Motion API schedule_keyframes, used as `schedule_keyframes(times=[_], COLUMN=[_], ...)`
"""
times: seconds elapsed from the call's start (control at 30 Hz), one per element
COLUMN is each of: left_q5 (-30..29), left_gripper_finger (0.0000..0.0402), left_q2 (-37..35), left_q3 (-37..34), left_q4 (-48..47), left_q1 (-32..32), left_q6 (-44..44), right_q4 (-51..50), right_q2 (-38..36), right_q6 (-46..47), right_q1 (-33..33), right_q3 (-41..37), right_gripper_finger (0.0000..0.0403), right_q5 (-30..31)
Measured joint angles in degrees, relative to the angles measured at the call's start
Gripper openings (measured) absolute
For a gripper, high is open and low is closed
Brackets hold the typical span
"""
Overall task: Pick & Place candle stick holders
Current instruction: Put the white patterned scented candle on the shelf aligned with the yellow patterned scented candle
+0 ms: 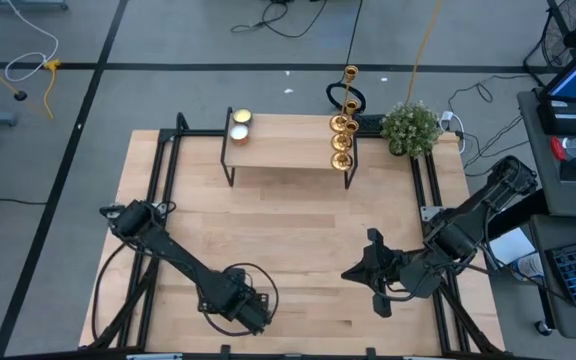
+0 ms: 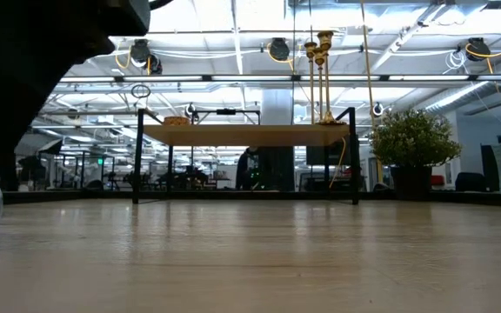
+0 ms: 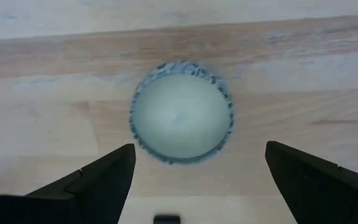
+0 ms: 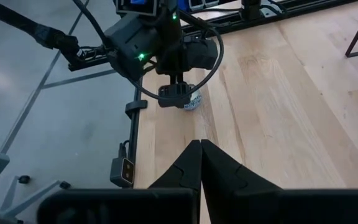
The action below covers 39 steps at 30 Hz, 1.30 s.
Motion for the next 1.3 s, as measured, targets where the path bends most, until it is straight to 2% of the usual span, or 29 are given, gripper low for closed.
schedule_keyframes(times=[0.23,0.5,0.63,0.83,1.3], left_q5=[-1.91,-0.97,0.08,-1.52,-1.14], left_gripper_finger=[0.0368,0.0367,0.0367,0.0367,0.0367], left_q2=[0.0,0.0,0.0,0.0,0.04], left_q3=[0.0,-2.51,-4.1,-6.12,-6.32], left_q4=[-0.43,-0.33,3.76,7.49,5.75], left_q1=[-0.06,-0.87,-1.22,-1.02,1.83], left_q6=[-0.01,-1.56,-2.22,-2.53,3.46], right_q4=[-0.02,-0.02,-0.02,0.0,0.0], right_q2=[0.0,0.0,0.0,0.0,0.0], right_q6=[0.59,0.92,1.05,0.99,1.07], right_q1=[0.0,0.0,0.0,-0.04,-0.04], right_q3=[0.0,0.0,0.0,0.0,0.0], right_gripper_finger=[0.0,0.0,0.0,0.0,0.0], right_q5=[-0.05,-0.09,-0.1,-0.1,-0.1])
